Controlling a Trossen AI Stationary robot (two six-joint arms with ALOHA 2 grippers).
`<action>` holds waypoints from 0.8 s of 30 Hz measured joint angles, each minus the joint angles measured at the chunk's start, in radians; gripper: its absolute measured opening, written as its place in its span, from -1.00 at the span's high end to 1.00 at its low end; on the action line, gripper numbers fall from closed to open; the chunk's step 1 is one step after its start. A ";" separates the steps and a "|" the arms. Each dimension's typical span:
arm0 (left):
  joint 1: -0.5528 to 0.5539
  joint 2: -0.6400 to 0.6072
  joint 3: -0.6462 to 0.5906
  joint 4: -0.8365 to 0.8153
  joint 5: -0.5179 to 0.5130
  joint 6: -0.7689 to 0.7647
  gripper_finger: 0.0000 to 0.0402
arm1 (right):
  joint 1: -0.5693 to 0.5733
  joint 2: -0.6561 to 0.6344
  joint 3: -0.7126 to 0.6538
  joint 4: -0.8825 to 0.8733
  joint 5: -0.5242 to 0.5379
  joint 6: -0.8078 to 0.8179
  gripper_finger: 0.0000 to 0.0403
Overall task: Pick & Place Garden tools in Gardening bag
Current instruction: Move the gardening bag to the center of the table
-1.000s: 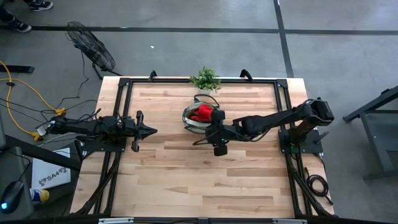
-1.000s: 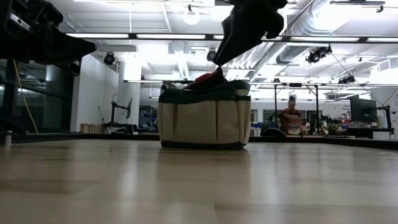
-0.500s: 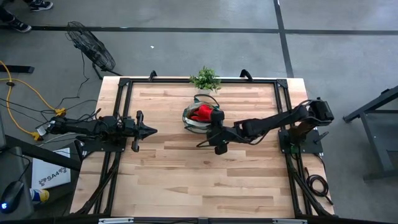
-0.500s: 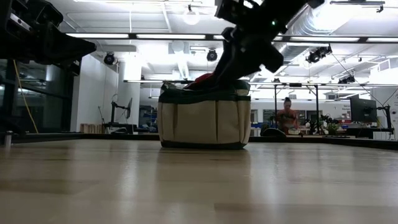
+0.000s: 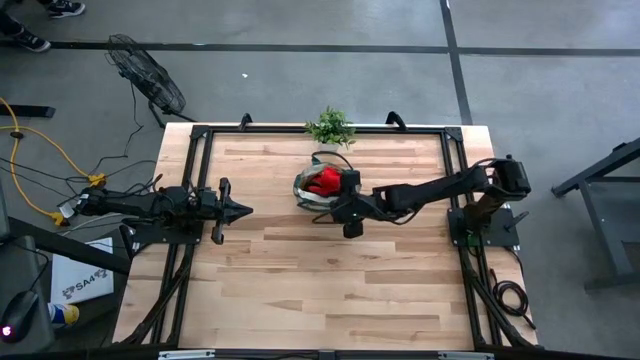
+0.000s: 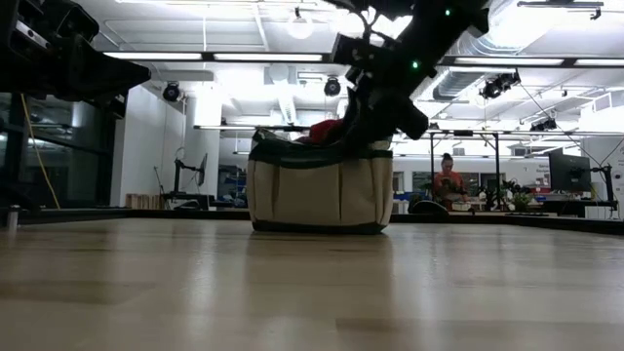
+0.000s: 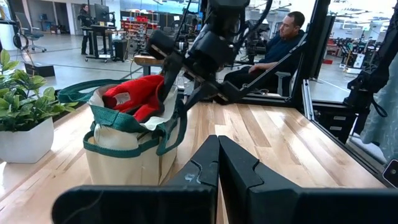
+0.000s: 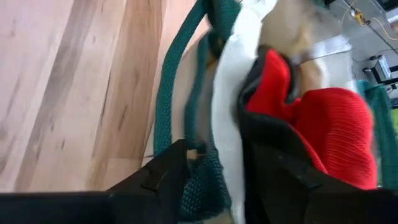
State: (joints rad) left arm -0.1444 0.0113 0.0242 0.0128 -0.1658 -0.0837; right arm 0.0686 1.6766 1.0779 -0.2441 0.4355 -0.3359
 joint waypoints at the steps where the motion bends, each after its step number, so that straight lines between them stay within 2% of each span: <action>1: 0.000 0.000 0.000 0.000 0.000 0.000 1.00 | 0.001 0.008 0.000 -0.001 0.001 -0.006 0.16; 8: 0.000 0.000 0.000 0.000 0.000 0.000 1.00 | 0.001 0.018 0.000 0.013 0.012 -0.008 0.26; 14: 0.000 0.000 0.000 0.000 0.000 0.000 1.00 | 0.006 0.017 0.000 0.021 0.061 -0.001 0.48; 24: 0.000 0.000 0.000 0.000 0.000 0.000 1.00 | 0.030 0.013 0.000 0.023 0.071 0.002 0.84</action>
State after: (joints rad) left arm -0.1441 0.0113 0.0240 0.0128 -0.1658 -0.0837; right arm 0.0989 1.6892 1.0775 -0.2207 0.5068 -0.3344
